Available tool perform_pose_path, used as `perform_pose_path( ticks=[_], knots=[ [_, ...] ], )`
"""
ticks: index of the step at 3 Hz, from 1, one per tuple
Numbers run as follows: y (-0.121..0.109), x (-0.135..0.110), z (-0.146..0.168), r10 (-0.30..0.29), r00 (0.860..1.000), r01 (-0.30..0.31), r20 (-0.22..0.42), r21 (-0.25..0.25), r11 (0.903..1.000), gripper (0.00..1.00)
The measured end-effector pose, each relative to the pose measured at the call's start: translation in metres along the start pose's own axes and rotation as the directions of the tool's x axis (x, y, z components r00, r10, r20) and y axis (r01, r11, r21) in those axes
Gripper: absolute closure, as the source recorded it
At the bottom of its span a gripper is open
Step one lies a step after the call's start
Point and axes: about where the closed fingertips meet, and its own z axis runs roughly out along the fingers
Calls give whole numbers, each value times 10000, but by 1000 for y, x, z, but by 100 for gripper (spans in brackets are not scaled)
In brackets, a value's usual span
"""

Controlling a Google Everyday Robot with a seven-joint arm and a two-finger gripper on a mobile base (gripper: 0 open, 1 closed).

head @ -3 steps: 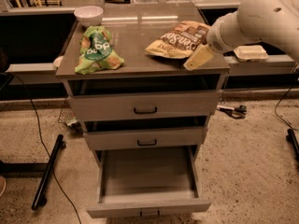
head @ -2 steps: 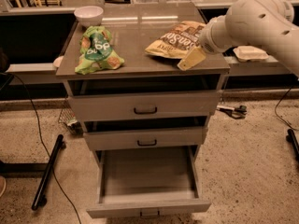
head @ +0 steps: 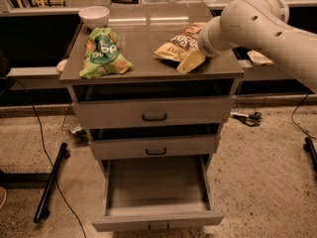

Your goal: Place brown chip bag into bottom drawer

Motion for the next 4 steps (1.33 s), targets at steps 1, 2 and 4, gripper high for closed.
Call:
perform_pose_path(
  ticks=[1,2,4],
  knots=[
    [5,-8,12,-32,10000,30,-44,-269,9996,0],
    [5,-8,26,125,9997,-136,-216,-502,9986,0],
    [1,2,54,718,9955,-770,-611,-870,9932,7]
  ],
)
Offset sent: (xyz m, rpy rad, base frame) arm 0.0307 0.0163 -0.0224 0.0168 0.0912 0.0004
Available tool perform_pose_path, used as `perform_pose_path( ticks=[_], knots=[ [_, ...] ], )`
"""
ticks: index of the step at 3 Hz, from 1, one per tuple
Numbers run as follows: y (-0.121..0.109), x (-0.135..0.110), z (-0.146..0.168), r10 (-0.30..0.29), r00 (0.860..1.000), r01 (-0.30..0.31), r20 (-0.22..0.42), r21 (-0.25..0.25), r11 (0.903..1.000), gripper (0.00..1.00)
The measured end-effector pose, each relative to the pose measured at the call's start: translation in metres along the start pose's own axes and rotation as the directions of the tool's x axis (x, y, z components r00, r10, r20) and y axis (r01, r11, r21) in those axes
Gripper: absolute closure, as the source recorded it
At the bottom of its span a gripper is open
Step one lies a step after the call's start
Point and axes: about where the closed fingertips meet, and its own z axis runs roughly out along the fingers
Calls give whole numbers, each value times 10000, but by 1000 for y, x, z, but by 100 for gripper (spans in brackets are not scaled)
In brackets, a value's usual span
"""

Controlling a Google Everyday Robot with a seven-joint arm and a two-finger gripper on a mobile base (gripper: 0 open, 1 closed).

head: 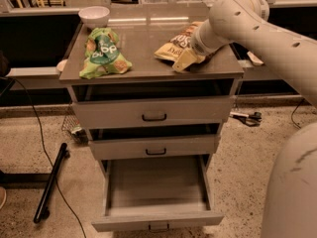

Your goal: Place brown chip bag into bottom drawer

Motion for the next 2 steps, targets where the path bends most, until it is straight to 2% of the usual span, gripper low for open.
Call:
perform_pose_path(
  ticks=[1,2],
  knots=[
    [-2,6,6,359,9993,-360,-70,-135,9993,24],
    [-3,10,7,557,9984,-558,-67,-198,9982,55]
  ],
)
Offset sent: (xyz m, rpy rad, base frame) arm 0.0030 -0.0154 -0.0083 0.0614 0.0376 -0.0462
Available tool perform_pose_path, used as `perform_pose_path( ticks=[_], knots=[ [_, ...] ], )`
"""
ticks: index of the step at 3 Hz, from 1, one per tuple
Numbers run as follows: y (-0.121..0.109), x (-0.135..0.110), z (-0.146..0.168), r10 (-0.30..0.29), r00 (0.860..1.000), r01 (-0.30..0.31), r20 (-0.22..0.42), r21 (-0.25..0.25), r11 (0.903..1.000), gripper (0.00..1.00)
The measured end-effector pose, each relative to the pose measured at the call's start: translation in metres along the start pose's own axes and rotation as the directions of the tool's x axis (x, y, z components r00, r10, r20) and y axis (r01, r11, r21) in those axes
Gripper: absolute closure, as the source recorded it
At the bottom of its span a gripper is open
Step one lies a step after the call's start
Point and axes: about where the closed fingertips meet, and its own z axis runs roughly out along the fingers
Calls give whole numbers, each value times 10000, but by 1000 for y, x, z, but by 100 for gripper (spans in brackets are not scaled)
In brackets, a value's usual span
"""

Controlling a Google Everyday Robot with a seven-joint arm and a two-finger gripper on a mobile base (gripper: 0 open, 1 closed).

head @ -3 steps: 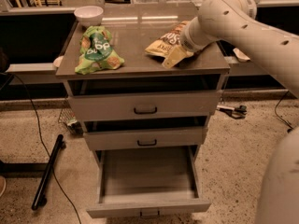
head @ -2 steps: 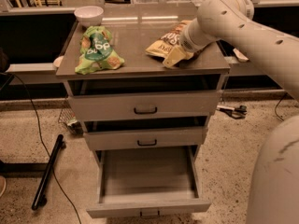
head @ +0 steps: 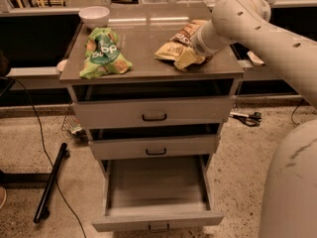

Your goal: Place brown chip bag into bottom drawer

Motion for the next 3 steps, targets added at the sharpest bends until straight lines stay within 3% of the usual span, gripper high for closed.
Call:
perform_pose_path(
  ticks=[1,2,3],
  knots=[
    [0,-1,-2,0,10000,0,0,0,10000,78],
    [-7,3,-26,325,9969,-331,712,75,9994,99],
    [-14,13,-76,780,9801,-853,1824,324,9958,100]
  ],
)
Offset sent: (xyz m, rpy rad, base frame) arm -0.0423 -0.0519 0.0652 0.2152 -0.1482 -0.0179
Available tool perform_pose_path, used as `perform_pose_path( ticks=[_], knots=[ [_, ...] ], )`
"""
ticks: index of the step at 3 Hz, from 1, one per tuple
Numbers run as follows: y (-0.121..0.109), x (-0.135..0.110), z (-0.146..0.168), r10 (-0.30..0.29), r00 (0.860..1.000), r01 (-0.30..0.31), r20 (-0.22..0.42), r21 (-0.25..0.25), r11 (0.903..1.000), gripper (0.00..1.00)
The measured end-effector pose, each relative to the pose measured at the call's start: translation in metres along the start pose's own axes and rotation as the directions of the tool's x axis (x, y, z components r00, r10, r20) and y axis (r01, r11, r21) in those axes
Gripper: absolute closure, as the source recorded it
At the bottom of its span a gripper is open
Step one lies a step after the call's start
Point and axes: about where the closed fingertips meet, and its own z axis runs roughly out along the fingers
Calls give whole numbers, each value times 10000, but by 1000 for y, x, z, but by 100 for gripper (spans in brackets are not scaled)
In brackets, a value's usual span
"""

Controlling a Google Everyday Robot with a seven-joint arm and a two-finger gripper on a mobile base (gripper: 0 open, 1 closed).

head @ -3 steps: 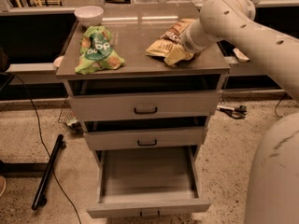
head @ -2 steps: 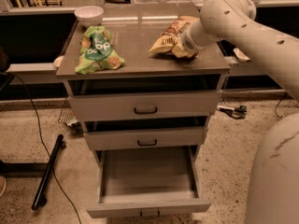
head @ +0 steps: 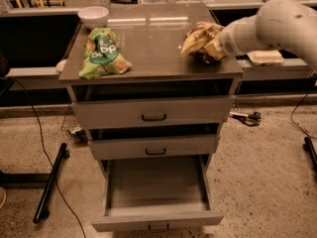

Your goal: Place brown chip bag into bottom drawer

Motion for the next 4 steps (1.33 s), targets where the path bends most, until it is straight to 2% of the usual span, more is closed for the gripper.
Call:
perform_pose_path(
  ticks=[1,2,3,4],
  knots=[
    [-9,17,-51,426,9980,-443,457,380,9983,100],
    [-9,17,-51,425,9980,-443,457,378,9983,100],
    [1,18,-56,317,9967,-321,751,50,9995,100],
    [34,18,-82,341,9872,-209,1558,-855,9961,100]
  ],
)
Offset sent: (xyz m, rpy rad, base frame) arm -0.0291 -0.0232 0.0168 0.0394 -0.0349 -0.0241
